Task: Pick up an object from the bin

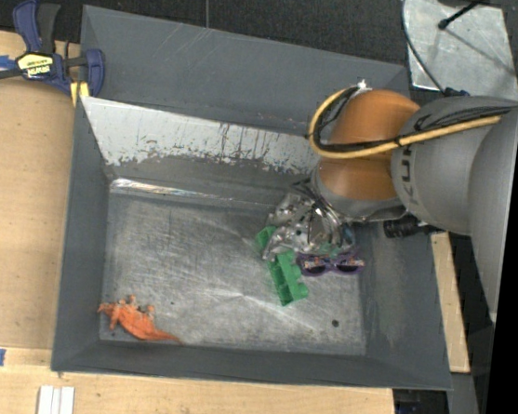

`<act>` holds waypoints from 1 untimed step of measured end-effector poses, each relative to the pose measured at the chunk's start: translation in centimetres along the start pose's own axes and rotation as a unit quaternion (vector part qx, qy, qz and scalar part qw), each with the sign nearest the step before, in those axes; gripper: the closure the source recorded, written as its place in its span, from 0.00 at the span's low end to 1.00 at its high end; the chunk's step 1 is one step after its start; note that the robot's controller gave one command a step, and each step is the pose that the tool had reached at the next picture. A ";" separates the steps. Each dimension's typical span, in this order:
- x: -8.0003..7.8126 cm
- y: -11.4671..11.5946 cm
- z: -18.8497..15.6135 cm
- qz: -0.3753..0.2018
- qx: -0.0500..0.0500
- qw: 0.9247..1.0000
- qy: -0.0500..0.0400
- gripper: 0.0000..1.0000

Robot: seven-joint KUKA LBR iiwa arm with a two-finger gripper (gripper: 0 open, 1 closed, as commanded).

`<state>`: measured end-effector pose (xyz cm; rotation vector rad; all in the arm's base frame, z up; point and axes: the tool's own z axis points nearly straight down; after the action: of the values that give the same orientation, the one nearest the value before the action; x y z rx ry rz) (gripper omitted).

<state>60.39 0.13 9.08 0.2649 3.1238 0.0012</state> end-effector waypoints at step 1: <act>0.0 0.0 0.0 0.000 0.000 1.000 0.000 1.00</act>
Offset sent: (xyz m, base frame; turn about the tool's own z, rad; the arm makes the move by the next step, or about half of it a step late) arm 0.0010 -0.0021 0.1129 0.0292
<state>60.39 0.14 9.08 0.2642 3.1239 0.0011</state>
